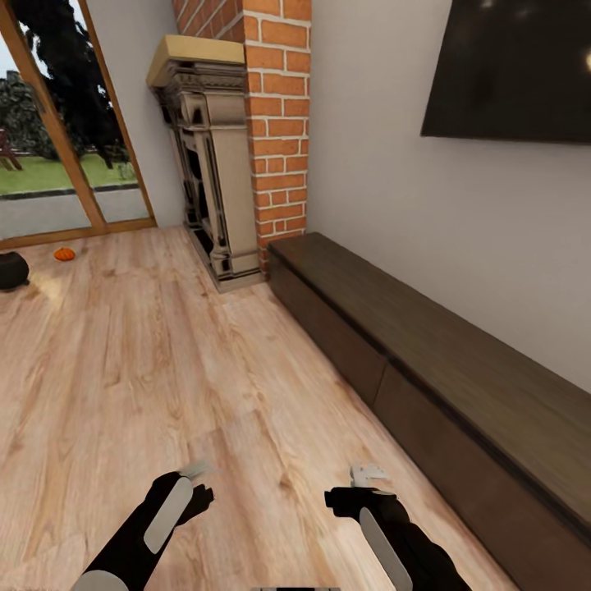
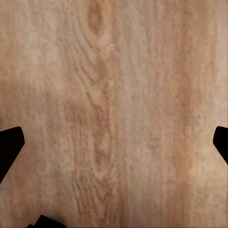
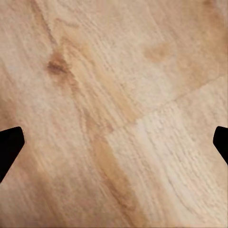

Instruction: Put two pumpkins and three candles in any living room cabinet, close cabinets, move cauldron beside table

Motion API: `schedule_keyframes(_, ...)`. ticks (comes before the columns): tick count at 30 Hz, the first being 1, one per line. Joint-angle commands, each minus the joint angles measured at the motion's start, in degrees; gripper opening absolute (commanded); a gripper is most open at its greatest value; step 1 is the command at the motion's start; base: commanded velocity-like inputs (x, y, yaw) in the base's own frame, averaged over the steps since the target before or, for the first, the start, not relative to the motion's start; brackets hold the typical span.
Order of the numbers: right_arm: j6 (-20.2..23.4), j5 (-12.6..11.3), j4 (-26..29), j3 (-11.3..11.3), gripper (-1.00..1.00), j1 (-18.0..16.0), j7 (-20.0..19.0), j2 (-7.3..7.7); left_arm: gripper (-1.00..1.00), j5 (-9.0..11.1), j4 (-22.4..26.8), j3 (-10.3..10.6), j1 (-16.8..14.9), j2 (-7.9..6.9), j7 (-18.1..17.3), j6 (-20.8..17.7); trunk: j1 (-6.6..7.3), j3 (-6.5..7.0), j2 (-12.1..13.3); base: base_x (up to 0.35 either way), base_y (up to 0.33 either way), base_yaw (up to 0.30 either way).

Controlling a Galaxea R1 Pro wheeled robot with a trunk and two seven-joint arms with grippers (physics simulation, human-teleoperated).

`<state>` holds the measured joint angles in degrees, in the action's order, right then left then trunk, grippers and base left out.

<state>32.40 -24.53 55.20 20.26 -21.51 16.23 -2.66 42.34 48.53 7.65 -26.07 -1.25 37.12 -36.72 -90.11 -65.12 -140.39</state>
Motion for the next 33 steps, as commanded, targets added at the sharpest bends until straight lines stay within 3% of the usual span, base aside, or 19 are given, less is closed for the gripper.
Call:
schedule_keyframes(1,0.12,-0.6,0.09,0.13,1.0,-0.03,0.56,0.03,1.0,0.6,0.07,0.3,-0.04,-0.07,0.59,-0.02,-0.01,-0.05,-0.02,0.19,-0.027,0.275)
schedule_keyframes(25,0.13,-0.6,0.09,0.13,1.0,-0.03,0.21,0.27,1.0,0.62,0.07,0.26,-0.04,-0.07,0.59,0.01,-0.01,-0.06,-0.02,0.31,-0.018,0.273)
schedule_keyframes(33,0.12,-0.55,0.09,0.18,1.0,-0.03,0.42,0.27,1.0,0.61,0.07,0.26,-0.04,-0.07,0.59,-0.01,-0.01,-0.07,-0.02,0.34,0.0,0.094)
